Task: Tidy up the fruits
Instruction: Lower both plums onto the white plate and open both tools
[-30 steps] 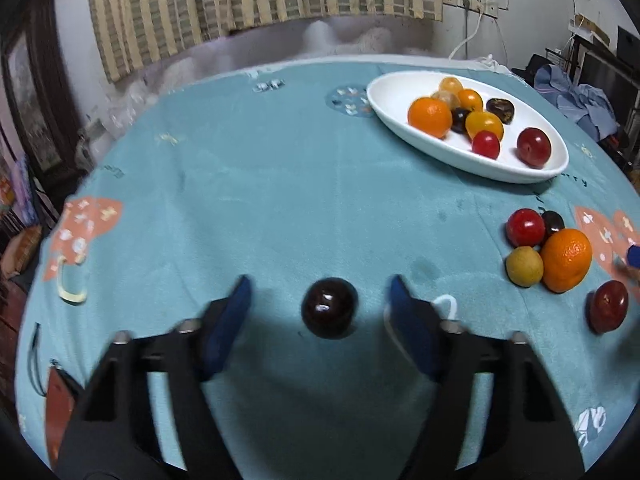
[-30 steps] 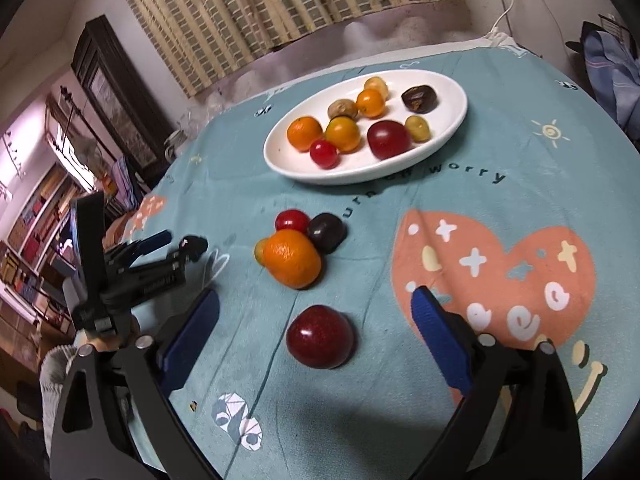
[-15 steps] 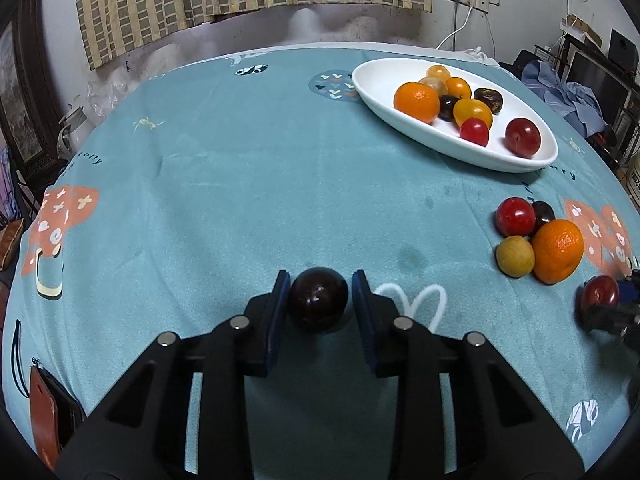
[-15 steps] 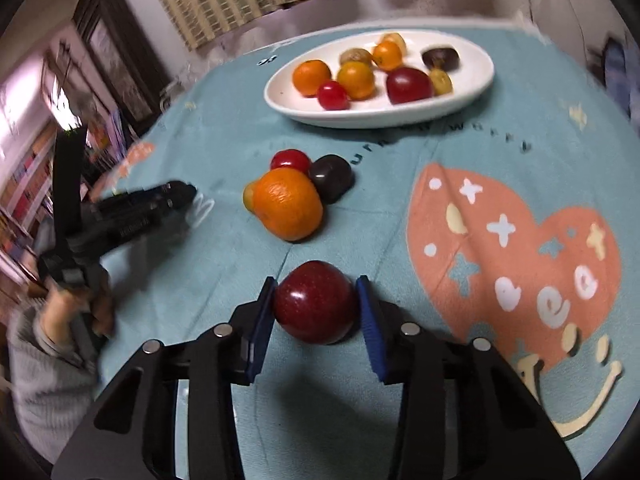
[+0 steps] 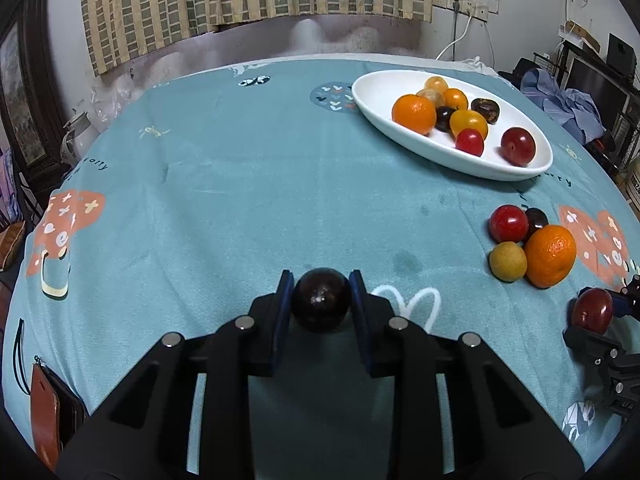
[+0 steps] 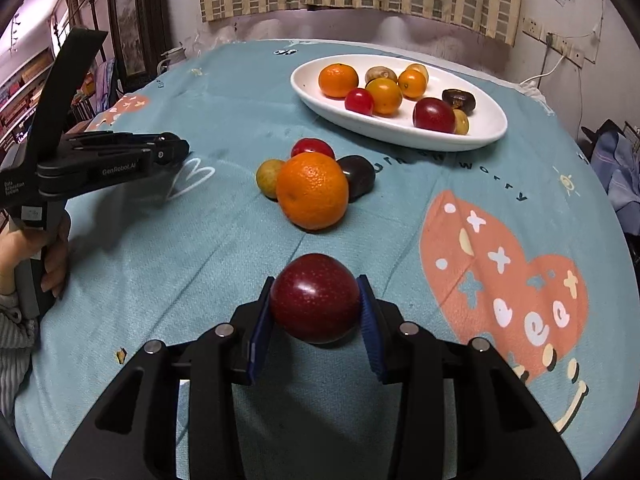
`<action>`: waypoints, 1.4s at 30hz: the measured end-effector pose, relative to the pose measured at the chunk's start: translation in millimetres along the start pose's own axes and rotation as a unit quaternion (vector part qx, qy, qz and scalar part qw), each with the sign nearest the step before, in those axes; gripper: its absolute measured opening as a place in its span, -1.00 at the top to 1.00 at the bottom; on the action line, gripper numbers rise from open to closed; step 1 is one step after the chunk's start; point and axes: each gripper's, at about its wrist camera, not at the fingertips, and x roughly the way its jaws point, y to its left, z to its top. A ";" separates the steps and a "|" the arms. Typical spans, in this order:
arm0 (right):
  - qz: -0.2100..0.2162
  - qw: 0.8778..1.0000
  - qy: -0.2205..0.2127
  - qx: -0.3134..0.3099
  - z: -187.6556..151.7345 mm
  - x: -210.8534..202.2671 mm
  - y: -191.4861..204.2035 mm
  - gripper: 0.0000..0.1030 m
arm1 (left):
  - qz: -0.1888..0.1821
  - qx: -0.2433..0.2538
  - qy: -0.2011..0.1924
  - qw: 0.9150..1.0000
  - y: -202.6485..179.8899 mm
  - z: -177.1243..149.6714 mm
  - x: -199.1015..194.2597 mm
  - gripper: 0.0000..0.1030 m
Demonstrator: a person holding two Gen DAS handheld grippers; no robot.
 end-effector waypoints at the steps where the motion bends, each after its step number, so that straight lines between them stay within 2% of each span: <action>1: 0.024 1.000 -0.002 0.016 2.7 -4.0 -6.8 0.24 | -0.010 -0.008 -0.001 1.000 1.1 0.1 -2.2 0.44; 2: 0.034 0.999 -0.009 0.027 5.9 -6.9 -9.7 0.24 | -0.025 -0.017 -0.003 1.000 1.5 1.0 -6.7 0.44; 5: 0.032 0.996 -0.049 0.073 15.5 -27.0 -35.5 0.24 | -0.037 -0.012 -0.030 0.999 -7.7 8.1 -22.2 0.44; 8: 0.047 0.992 -0.050 0.109 32.4 -29.7 -60.9 0.24 | -0.073 -0.013 -0.037 0.997 -22.0 29.9 -23.7 0.44; 11: 0.018 0.991 -0.063 0.114 68.1 -31.2 -80.6 0.24 | -0.078 0.008 -0.040 0.996 -43.7 59.8 -13.8 0.44; 15: 0.006 0.989 -0.074 0.128 117.1 -11.0 -100.2 0.24 | -0.084 0.028 -0.046 0.995 -73.1 93.7 7.8 0.44; 20: 0.004 0.987 -0.068 0.149 150.0 36.3 -113.0 0.23 | -0.084 0.037 -0.035 0.995 -93.8 114.4 47.1 0.43; 22: 0.003 0.985 -0.050 0.164 158.5 59.3 -122.0 0.22 | -0.077 0.031 -0.028 0.996 -92.7 114.4 58.2 0.06; 23: -0.009 0.984 -0.034 0.173 159.3 68.4 -126.0 0.22 | -0.078 0.027 -0.027 0.996 -90.8 114.3 60.1 -0.41; 24: -0.015 0.984 -0.027 0.177 159.6 72.0 -127.9 0.21 | -0.081 0.023 -0.030 0.996 -87.6 113.3 59.3 -0.51; 25: -0.015 0.982 -0.030 0.184 156.9 71.9 -130.4 0.20 | -0.087 0.016 -0.038 0.995 -82.5 111.8 55.2 -0.51; 28: 0.007 0.978 -0.059 0.202 146.7 50.5 -132.7 0.19 | -0.094 -0.013 -0.048 0.994 -68.8 111.1 41.8 -0.55; 29: 0.015 0.976 -0.069 0.206 142.4 40.4 -131.7 0.14 | -0.097 -0.024 -0.052 0.994 -65.0 108.9 36.2 -0.63; 30: 0.017 0.975 -0.074 0.207 138.5 29.2 -129.8 -0.19 | -0.102 -0.035 -0.057 0.993 -61.0 103.8 26.8 -0.72; 31: 0.014 0.975 -0.085 0.204 133.0 14.6 -125.0 -0.43 | -0.101 -0.038 -0.060 0.992 -59.3 99.3 20.3 -0.73; 32: 0.015 0.975 -0.099 0.200 127.7 3.3 -121.6 -0.46 | -0.095 -0.039 -0.063 0.993 -58.1 92.4 13.1 -0.75; 33: 0.017 0.974 -0.111 0.197 121.1 -8.9 -117.5 -0.56 | -0.086 -0.040 -0.065 0.993 -57.7 84.1 5.4 -0.86; 34: 0.025 0.972 -0.124 0.197 108.1 -24.2 -110.8 -0.74 | -0.075 -0.041 -0.069 0.994 -57.2 72.1 -4.5 -0.92; 36: 0.040 0.969 -0.140 0.201 88.0 -38.1 -102.0 -0.91 | -0.062 -0.041 -0.079 0.994 -57.4 49.2 -20.1 -0.94; 39: 0.049 0.968 -0.140 0.201 55.3 -40.1 -89.4 -0.92 | -0.038 -0.040 -0.083 0.995 -59.7 18.8 -38.6 -0.95; 40: 0.048 0.970 -0.131 0.200 42.2 -35.0 -87.0 -0.92 | -0.024 -0.044 -0.091 0.995 -60.5 10.4 -46.0 -0.96; 42: 0.035 0.975 -0.096 0.200 34.8 -22.1 -85.3 -0.92 | -0.022 -0.051 -0.100 0.993 -60.0 6.3 -53.0 -0.96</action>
